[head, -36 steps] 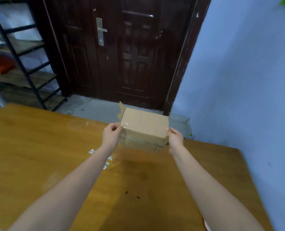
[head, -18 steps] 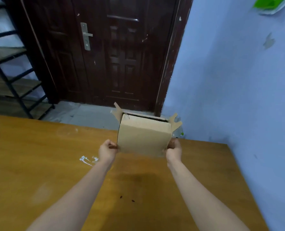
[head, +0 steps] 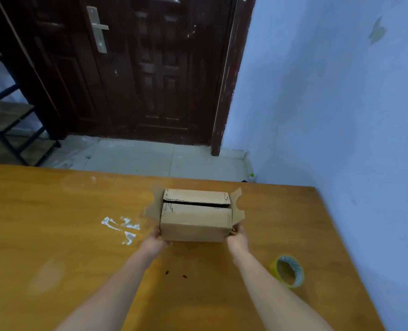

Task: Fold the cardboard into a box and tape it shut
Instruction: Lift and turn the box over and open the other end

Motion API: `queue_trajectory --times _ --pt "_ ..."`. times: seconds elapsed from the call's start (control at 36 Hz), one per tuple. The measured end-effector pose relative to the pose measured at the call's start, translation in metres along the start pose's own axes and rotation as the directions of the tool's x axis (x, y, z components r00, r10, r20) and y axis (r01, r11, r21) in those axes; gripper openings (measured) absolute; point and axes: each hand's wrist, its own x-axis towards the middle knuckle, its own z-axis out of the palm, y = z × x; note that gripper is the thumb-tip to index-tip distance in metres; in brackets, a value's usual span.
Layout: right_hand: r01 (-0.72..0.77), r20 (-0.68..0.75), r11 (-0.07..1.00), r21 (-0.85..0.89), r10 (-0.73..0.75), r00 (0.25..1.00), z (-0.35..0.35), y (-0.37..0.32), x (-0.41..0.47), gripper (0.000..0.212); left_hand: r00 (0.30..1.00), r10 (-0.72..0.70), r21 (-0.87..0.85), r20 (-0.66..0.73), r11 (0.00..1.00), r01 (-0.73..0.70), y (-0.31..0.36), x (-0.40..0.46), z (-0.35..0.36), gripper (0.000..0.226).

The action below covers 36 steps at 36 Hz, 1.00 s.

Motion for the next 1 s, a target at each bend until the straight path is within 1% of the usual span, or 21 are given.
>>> queue_trajectory --times 0.06,0.14,0.22,0.28,0.33,0.39,0.44,0.47,0.53,0.58,0.64,0.72,0.78,0.81,0.86,0.92,0.94,1.0 --pt "0.012 0.015 1.000 -0.018 -0.012 1.000 -0.002 0.001 0.002 0.033 1.000 -0.014 0.007 0.021 1.000 0.014 -0.002 0.003 -0.003 0.061" --pt "0.035 0.053 0.999 -0.028 -0.033 0.998 -0.007 -0.003 0.006 0.031 0.999 -0.032 0.051 0.036 0.998 0.030 -0.001 0.007 -0.006 0.061" --pt "0.040 0.069 0.998 -0.038 -0.037 0.997 -0.011 -0.006 0.010 0.037 0.998 -0.048 0.089 0.028 0.995 0.045 -0.001 0.013 -0.011 0.059" --pt "0.042 0.074 0.999 -0.034 -0.039 0.997 -0.015 -0.007 0.011 0.040 0.998 -0.058 0.146 0.010 0.988 0.055 -0.002 0.017 -0.017 0.058" --pt "0.046 0.078 0.997 -0.066 -0.041 0.996 -0.019 -0.008 0.013 0.039 0.996 -0.068 0.186 -0.058 0.979 0.077 -0.002 0.021 -0.026 0.052" --pt "0.058 0.071 0.995 -0.085 -0.052 0.996 -0.024 -0.011 0.015 0.036 0.983 -0.068 0.177 -0.168 0.979 0.097 -0.001 0.026 -0.038 0.042" --pt "0.055 0.040 0.996 -0.075 -0.052 0.998 -0.032 -0.017 0.019 0.030 0.948 -0.070 0.120 -0.311 0.986 0.112 0.002 0.030 -0.053 0.036" --pt "0.047 0.015 0.998 -0.041 -0.047 0.999 -0.037 -0.021 0.022 0.027 0.923 -0.059 0.095 -0.379 0.990 0.102 0.006 0.032 -0.061 0.034" --pt "0.031 -0.059 0.996 0.081 -0.026 0.998 -0.048 -0.033 0.028 0.025 0.872 0.001 0.091 -0.489 0.995 0.050 0.020 0.033 -0.073 0.030" --pt "0.033 -0.131 0.979 0.199 -0.007 0.991 -0.058 -0.050 0.032 0.023 0.825 0.096 0.118 -0.557 0.992 -0.036 0.041 0.031 -0.078 0.027" --pt "0.078 -0.176 0.975 0.209 -0.041 0.984 -0.065 -0.072 0.035 0.023 0.783 0.218 0.173 -0.582 0.974 -0.143 0.065 0.027 -0.076 0.024" --pt "0.181 -0.211 0.979 0.097 -0.157 0.965 -0.068 -0.107 0.035 0.021 0.752 0.417 0.315 -0.511 0.904 -0.288 0.100 0.019 -0.060 0.019" --pt "0.267 -0.188 0.963 -0.036 -0.269 0.945 -0.065 -0.127 0.032 0.019 0.752 0.528 0.397 -0.394 0.836 -0.379 0.119 0.012 -0.043 0.016" --pt "0.309 -0.158 0.945 -0.107 -0.323 0.933 -0.062 -0.136 0.030 0.020 0.754 0.578 0.452 -0.312 0.789 -0.417 0.125 0.007 -0.034 0.016" --pt "0.388 -0.069 0.891 -0.235 -0.414 0.908 -0.053 -0.150 0.024 0.020 0.754 0.647 0.600 -0.115 0.650 -0.466 0.132 -0.001 -0.018 0.018" --pt "0.475 0.042 0.794 -0.380 -0.498 0.866 -0.043 -0.158 0.015 0.020 0.747 0.660 0.725 0.079 0.476 -0.497 0.132 -0.006 -0.003 0.022" --pt "0.516 0.107 0.731 -0.447 -0.529 0.842 -0.037 -0.160 0.011 0.020 0.745 0.649 0.770 0.153 0.394 -0.502 0.130 -0.008 0.003 0.026" --pt "0.575 0.245 0.599 -0.558 -0.543 0.803 -0.025 -0.159 0.004 0.021 0.749 0.614 0.844 0.248 0.243 -0.479 0.123 -0.008 0.012 0.035"
